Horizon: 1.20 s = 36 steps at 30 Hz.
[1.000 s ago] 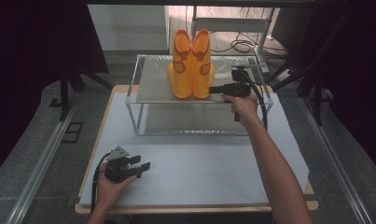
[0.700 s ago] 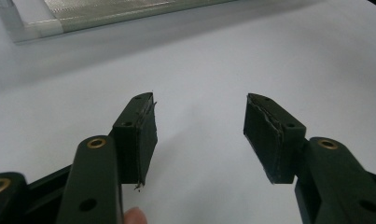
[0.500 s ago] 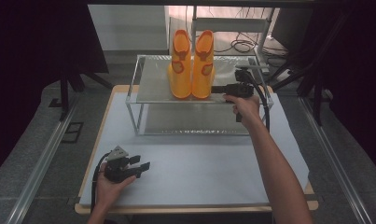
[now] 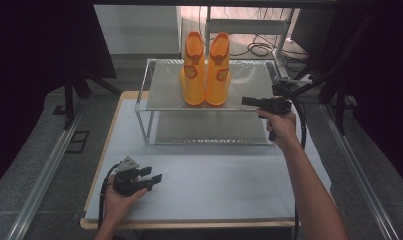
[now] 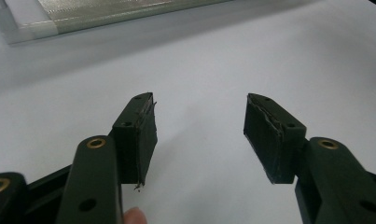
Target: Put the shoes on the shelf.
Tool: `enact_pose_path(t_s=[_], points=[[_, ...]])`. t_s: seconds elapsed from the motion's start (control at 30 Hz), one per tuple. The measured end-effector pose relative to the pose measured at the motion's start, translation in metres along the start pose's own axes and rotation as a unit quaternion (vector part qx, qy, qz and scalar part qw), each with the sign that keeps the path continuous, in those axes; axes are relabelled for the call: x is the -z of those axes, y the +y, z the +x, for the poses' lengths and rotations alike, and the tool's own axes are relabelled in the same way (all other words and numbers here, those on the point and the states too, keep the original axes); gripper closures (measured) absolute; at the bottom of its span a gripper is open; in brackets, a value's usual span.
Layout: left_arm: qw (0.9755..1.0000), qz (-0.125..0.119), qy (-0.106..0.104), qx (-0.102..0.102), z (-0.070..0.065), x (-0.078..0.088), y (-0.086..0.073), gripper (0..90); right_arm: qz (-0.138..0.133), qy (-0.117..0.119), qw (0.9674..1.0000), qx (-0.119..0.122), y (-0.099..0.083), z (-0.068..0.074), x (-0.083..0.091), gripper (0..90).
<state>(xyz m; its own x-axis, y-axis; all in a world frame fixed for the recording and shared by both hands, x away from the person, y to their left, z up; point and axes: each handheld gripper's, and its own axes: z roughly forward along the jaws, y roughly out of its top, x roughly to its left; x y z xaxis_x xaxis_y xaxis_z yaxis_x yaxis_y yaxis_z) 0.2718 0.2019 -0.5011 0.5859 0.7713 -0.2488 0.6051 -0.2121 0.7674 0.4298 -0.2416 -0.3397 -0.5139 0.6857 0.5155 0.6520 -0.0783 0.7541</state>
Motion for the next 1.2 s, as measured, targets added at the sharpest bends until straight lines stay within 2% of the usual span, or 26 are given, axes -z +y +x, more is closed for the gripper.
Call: enact_pose_path(t_s=[0.17, 0.3, 0.4, 0.6, 0.7, 0.87, 1.13, 1.2], points=[[1.0000, 0.002, 0.000, 0.000, -0.001, -0.001, 0.000, 43.3, -0.015, 0.006, 0.9999, 0.001, -0.016, -0.006, 0.022, 89.3], [1.0000, 0.002, 0.000, -0.001, -0.002, -0.001, 0.000, 43.2, -0.023, 0.005, 0.9997, 0.005, -0.026, -0.009, 0.033, 88.9], [1.0000, 0.001, 0.001, 0.002, -0.001, -0.001, 0.001, 43.2, -0.038, 0.010, 0.9992, 0.009, -0.042, -0.015, 0.048, 88.4], [1.0000, 0.003, 0.000, 0.001, -0.001, -0.002, 0.000, 43.1, -0.048, 0.013, 0.9987, 0.006, -0.070, -0.024, 0.066, 88.0], [1.0000, 0.003, 0.001, 0.001, -0.001, -0.002, 0.000, 43.1, -0.050, 0.011, 0.9987, 0.007, -0.086, -0.030, 0.070, 87.2], [1.0000, 0.004, 0.001, 0.002, -0.002, -0.003, 0.000, 43.0, -0.043, 0.009, 0.9990, -0.005, -0.106, -0.040, 0.072, 86.7], [1.0000, 0.005, 0.001, 0.002, -0.002, -0.003, 0.000, 42.9, -0.038, 0.003, 0.9993, -0.002, -0.113, -0.046, 0.073, 82.1], [1.0000, 0.005, 0.001, 0.004, -0.001, -0.003, 0.000, 42.9, -0.039, 0.002, 0.9992, 0.001, -0.115, -0.045, 0.074, 76.9]])
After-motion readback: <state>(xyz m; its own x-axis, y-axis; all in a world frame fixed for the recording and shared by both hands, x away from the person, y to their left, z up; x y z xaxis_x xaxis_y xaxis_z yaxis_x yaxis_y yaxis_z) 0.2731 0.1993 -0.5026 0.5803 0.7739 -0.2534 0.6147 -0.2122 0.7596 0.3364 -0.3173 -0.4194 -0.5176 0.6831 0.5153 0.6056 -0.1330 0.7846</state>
